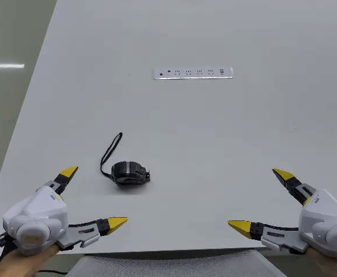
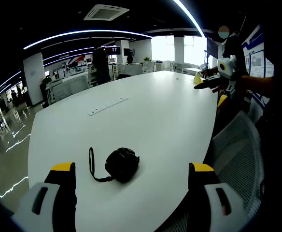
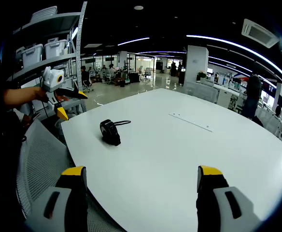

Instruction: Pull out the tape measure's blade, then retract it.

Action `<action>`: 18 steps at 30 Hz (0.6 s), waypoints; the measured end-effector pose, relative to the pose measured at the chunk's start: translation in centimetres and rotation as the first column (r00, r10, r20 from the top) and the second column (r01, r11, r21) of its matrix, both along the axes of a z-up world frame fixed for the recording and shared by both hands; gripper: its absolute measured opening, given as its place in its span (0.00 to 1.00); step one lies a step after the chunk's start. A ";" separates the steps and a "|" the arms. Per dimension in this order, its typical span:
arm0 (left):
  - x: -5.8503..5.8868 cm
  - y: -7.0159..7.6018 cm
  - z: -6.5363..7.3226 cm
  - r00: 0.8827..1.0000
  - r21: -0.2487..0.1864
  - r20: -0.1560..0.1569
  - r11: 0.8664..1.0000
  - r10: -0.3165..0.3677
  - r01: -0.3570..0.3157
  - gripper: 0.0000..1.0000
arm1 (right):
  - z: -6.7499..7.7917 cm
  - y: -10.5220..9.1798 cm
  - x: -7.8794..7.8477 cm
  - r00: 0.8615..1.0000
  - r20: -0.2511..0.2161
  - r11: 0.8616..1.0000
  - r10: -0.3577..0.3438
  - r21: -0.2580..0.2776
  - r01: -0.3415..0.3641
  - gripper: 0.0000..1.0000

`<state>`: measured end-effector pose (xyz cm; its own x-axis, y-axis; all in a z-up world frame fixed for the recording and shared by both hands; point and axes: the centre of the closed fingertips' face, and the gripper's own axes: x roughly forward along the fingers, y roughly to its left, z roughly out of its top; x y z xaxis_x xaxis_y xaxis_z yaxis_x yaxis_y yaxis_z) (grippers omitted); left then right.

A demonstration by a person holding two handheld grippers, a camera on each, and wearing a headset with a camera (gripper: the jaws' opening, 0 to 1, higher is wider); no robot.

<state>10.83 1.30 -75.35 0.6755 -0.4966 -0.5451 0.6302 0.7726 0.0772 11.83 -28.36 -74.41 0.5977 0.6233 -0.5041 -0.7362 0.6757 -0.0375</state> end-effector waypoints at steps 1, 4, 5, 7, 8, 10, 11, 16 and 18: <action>0.0 0.0 0.0 1.000 0.001 0.000 1.000 0.000 0.000 0.96 | 0.0 0.0 0.0 1.000 0.000 1.000 0.000 0.000 0.000 0.97; 0.0 -0.1 0.1 1.000 0.002 0.002 1.000 0.000 0.000 0.96 | 0.0 0.0 0.0 1.000 0.001 1.000 0.000 0.000 0.000 0.97; 0.1 0.0 0.1 1.000 0.001 0.003 1.000 0.000 0.000 0.96 | 0.0 0.0 0.0 1.000 0.002 1.000 0.001 0.000 -0.001 0.96; 0.1 -0.1 0.1 1.000 0.001 0.004 1.000 0.000 0.000 0.96 | 0.0 0.0 0.0 1.000 0.003 1.000 0.003 -0.002 -0.003 0.96; 0.1 -0.1 0.1 1.000 0.002 0.003 1.000 -0.001 0.001 0.96 | 0.0 0.0 0.0 1.000 0.003 1.000 0.004 -0.003 -0.004 0.96; 0.0 -0.1 0.1 1.000 0.002 0.002 1.000 -0.002 0.002 0.96 | -0.1 0.0 0.0 1.000 0.002 1.000 0.005 -0.004 -0.005 0.96; 0.0 -0.1 0.1 1.000 0.003 0.002 1.000 -0.002 0.002 0.96 | -0.1 0.0 0.0 1.000 0.001 1.000 0.006 -0.004 -0.006 0.96; 0.0 -0.1 0.1 1.000 0.004 0.002 1.000 -0.005 0.005 0.96 | -0.1 0.0 -0.1 1.000 -0.001 1.000 0.011 -0.007 -0.011 0.95; 0.0 -0.1 0.0 1.000 0.006 -0.001 1.000 -0.007 0.007 0.95 | -0.1 0.0 -0.1 1.000 0.000 1.000 0.010 -0.005 -0.010 0.95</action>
